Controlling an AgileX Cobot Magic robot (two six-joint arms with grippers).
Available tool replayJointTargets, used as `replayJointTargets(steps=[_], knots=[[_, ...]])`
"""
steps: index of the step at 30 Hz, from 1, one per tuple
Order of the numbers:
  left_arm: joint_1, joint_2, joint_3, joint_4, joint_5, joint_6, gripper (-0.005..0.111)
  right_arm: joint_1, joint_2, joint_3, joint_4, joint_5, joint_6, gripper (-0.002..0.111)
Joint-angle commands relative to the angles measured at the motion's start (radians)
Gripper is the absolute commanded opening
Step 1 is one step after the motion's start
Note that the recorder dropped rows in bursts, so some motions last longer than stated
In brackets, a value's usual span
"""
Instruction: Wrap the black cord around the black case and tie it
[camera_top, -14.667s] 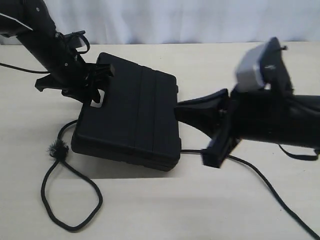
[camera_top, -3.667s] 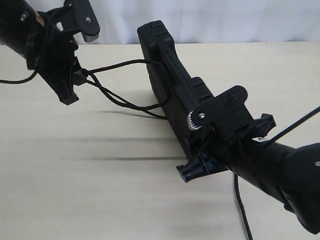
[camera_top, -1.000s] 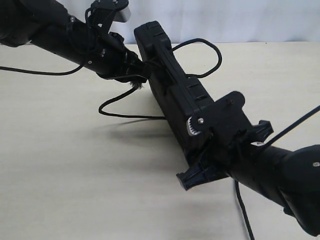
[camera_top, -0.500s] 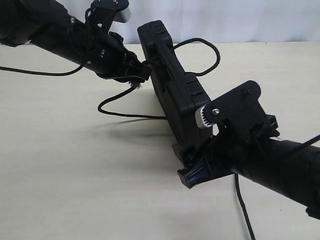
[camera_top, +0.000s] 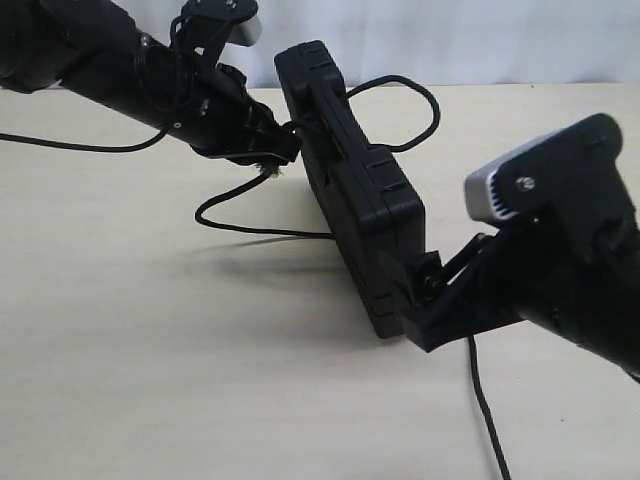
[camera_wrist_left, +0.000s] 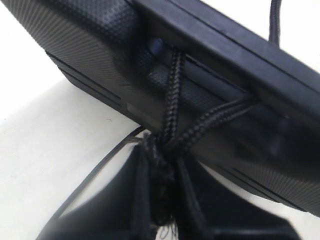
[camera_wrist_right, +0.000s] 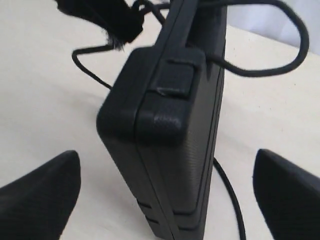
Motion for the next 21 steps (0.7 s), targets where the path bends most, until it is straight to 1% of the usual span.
replayJointTargets(steps=[1, 3, 4, 6, 8, 10, 13, 18, 21], knots=[[-0.007, 0.000, -0.007, 0.006, -0.012, 0.003, 0.000, -0.005, -0.114, -0.004, 0.003, -0.021, -0.010, 0.087], [-0.007, 0.000, -0.007, 0.006, -0.012, 0.003, 0.000, -0.005, -0.160, -0.026, 0.003, -0.109, -0.010, 0.085], [-0.007, 0.000, -0.007, 0.006, -0.013, 0.003, 0.000, -0.006, -0.172, -0.042, 0.003, -0.160, -0.010, 0.083], [-0.007, 0.000, -0.007, 0.006, -0.018, 0.003, 0.000, -0.019, -0.176, -0.083, 0.003, -0.203, -0.022, 0.074], [-0.007, 0.000, -0.007, 0.006, -0.018, 0.003, 0.000, -0.054, -0.160, -0.124, 0.003, -0.184, -0.027, 0.070], [-0.007, 0.000, -0.007, 0.006, -0.018, 0.003, 0.000, -0.106, -0.120, -0.162, 0.003, -0.143, -0.027, 0.069], [-0.007, 0.000, -0.007, 0.006, -0.018, 0.003, 0.000, -0.202, -0.020, -0.209, 0.003, -0.021, -0.027, 0.069], [-0.007, 0.000, -0.007, 0.006, -0.002, 0.003, 0.000, -0.413, 0.173, -0.288, 0.003, 0.293, -0.027, 0.069], [-0.007, 0.000, -0.007, 0.006, 0.012, 0.003, 0.000, -0.540, 0.259, -0.338, 0.003, 0.421, -0.021, 0.068]])
